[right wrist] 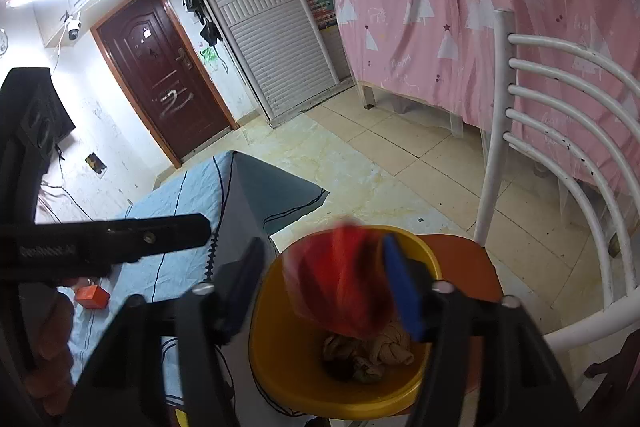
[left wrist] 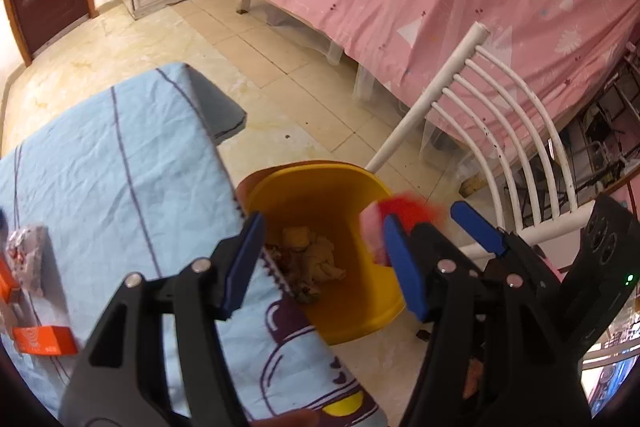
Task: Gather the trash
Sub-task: 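Carry the sock and red hat to the yellow bin and release both, then grasp the white tissue with the left tool while the right tool grasps the patterned plastic bag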
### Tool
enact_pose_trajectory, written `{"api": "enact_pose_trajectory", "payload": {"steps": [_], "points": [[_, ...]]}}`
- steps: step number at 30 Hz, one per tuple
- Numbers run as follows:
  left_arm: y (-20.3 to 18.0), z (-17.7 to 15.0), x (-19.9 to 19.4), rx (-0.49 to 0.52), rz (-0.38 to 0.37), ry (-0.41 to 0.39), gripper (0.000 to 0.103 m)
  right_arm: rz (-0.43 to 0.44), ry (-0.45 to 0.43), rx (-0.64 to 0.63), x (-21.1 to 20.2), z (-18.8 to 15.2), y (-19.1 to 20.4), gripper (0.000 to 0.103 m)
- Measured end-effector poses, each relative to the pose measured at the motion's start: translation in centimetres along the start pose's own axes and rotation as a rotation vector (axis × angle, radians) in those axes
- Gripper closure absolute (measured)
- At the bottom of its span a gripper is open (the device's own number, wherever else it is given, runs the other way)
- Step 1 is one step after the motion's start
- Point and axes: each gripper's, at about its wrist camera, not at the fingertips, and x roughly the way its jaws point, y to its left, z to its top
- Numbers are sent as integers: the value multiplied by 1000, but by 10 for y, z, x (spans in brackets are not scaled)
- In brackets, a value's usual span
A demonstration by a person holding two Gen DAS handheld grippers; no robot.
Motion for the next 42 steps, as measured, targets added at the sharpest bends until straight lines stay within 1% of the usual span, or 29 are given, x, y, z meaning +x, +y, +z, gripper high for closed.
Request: {"api": "enact_pose_trajectory", "payload": {"steps": [1, 3, 7, 14, 18, 23, 25, 26, 28, 34, 35, 36, 37, 39, 42], "points": [[4, -1, -4, -11, -3, -6, 43, 1, 1, -4, 1, 1, 1, 43], [12, -1, -11, -27, -3, -14, 37, 3, 4, -11, 2, 1, 6, 43], [32, -2, -31, -69, -2, -47, 37, 13, 7, -39, 4, 1, 22, 43], [61, -3, -60, -106, 23, -98, 37, 43, 14, -96, 8, 5, 60, 43], [83, -5, -76, -120, 66, -117, 37, 71, 29, -145, 16, 7, 91, 43], [118, -12, -97, -144, 145, -120, 36, 118, 53, -211, 28, 5, 134, 43], [132, -16, -106, -158, 168, -126, 34, 138, 61, -232, 33, 4, 150, 43], [138, -17, -110, -163, 182, -129, 30, 144, 64, -239, 34, 3, 156, 43], [151, -21, -120, -172, 209, -138, 29, 162, 74, -262, 39, 2, 173, 43], [191, -33, -143, -220, 261, -143, 29, 206, 107, -327, 55, -1, 216, 43], [196, -36, -145, -228, 266, -143, 28, 212, 111, -336, 57, -1, 222, 43], [201, -38, -147, -234, 273, -143, 24, 221, 119, -350, 60, -1, 231, 43], [207, -41, -150, -240, 287, -147, 23, 225, 123, -357, 62, -2, 233, 43], [217, -48, -154, -252, 306, -150, 22, 235, 137, -373, 68, -4, 244, 43], [232, -60, -153, -279, 316, -127, 22, 245, 156, -392, 76, -5, 258, 43]]}}
